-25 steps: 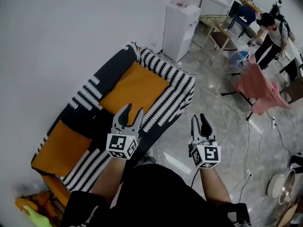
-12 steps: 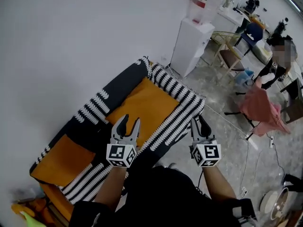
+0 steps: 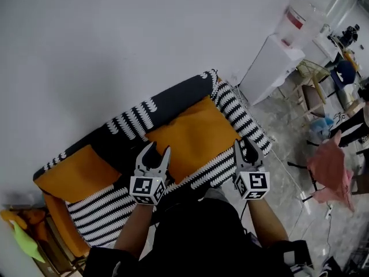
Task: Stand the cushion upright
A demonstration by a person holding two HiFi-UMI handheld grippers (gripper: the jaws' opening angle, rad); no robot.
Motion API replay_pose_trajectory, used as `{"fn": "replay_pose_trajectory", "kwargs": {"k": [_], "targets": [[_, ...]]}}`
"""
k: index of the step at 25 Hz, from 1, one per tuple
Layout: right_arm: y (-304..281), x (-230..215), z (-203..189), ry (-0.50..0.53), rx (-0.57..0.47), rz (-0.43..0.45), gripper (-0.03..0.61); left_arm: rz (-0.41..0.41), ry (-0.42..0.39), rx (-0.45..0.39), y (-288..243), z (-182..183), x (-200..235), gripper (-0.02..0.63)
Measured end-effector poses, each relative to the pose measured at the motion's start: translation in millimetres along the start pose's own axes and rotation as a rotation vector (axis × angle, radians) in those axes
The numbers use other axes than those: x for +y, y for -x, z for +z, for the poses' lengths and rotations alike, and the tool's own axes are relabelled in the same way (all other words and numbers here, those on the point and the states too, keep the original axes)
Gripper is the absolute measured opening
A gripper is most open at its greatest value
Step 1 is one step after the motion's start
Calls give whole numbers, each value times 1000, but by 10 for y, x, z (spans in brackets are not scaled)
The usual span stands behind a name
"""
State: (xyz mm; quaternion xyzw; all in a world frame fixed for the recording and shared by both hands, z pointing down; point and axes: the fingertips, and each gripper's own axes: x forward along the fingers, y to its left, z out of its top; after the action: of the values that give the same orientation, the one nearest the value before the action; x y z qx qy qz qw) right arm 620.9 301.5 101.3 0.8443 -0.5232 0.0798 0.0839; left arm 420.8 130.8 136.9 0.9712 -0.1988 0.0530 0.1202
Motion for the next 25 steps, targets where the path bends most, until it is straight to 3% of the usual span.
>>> {"fn": "replay_pose_trajectory", "kwargs": {"k": [7, 11, 17, 25], "targets": [[-839, -83, -294, 41, 99, 170, 154, 172, 74, 95, -206, -439, 242, 224], [-1327, -343, -588, 38, 186, 262, 179, 294, 113, 196, -438, -826, 300, 237], [-2068, -858, -1392, 106, 349, 367, 213, 499, 230, 307, -748, -1529, 400, 265], [-2705, -1029, -2521, 160, 534, 446, 277, 637, 344, 420, -772, -2531, 597, 303]]}}
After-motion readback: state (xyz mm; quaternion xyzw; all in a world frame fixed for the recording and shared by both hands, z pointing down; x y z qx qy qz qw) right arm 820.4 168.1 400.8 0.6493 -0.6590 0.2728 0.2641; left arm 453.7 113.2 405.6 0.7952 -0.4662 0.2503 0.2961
